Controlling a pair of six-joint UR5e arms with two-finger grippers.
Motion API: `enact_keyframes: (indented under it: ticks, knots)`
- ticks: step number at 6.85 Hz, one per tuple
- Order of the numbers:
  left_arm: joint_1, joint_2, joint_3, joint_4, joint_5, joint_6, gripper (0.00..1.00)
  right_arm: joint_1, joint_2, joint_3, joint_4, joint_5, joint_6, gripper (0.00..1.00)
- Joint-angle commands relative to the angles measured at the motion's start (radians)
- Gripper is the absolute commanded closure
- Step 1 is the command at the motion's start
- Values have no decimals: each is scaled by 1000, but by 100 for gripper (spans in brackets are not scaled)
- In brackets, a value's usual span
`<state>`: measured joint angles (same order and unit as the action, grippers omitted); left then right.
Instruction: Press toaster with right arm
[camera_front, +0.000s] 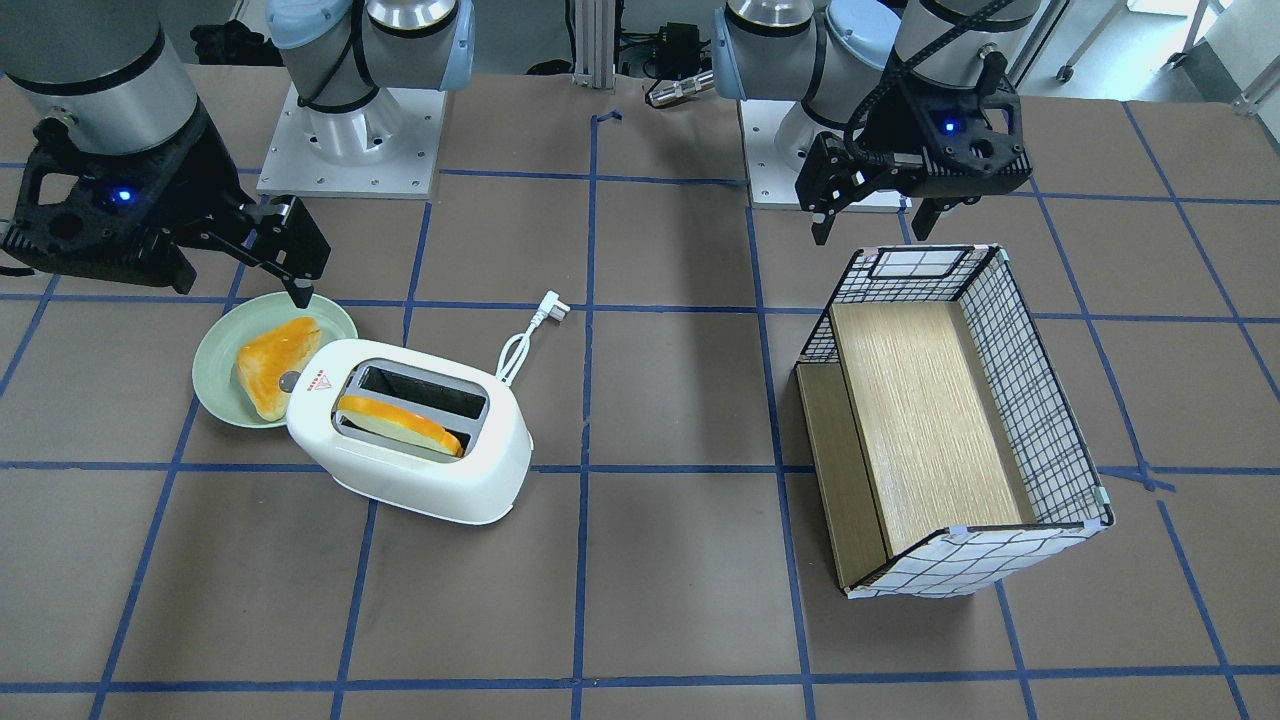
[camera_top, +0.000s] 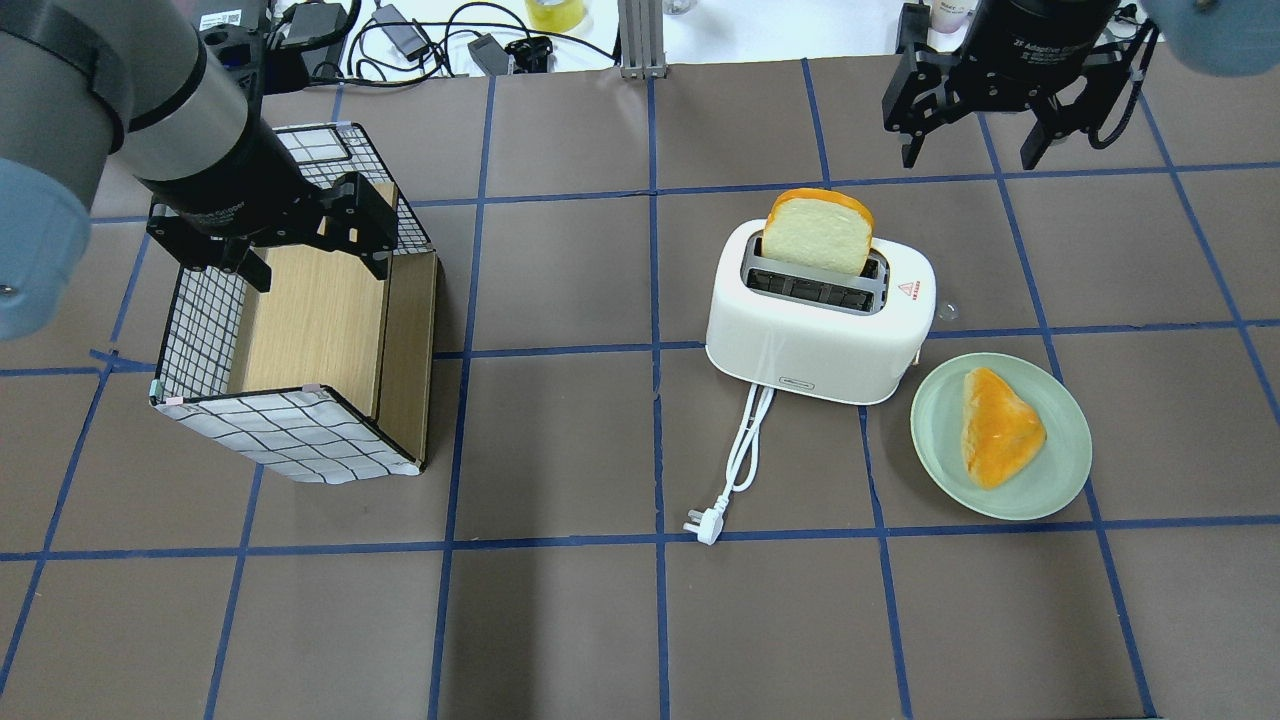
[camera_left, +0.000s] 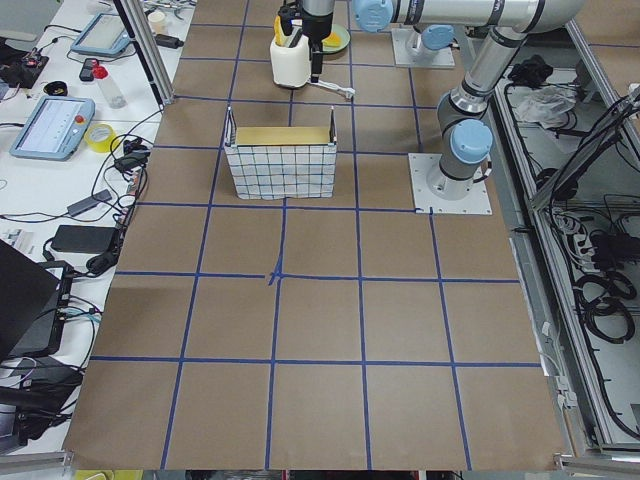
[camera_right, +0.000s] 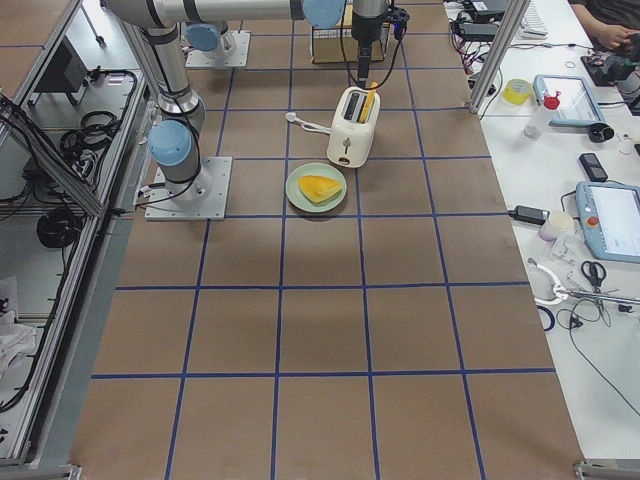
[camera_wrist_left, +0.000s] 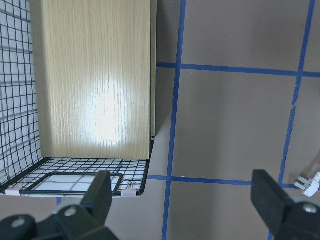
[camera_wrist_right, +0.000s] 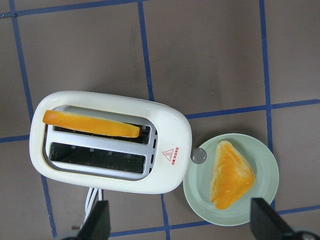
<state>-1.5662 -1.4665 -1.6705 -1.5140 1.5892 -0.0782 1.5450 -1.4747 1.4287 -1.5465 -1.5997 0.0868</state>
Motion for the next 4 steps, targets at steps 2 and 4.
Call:
enact_keyframes:
  ticks: [2,4]
  knots:
    - [0,0,0,0,0,0,0,-9,1,1,5,18,39,0]
    - [1,0,0,0,0,0,0,4,-1,3,-18,17,51,0]
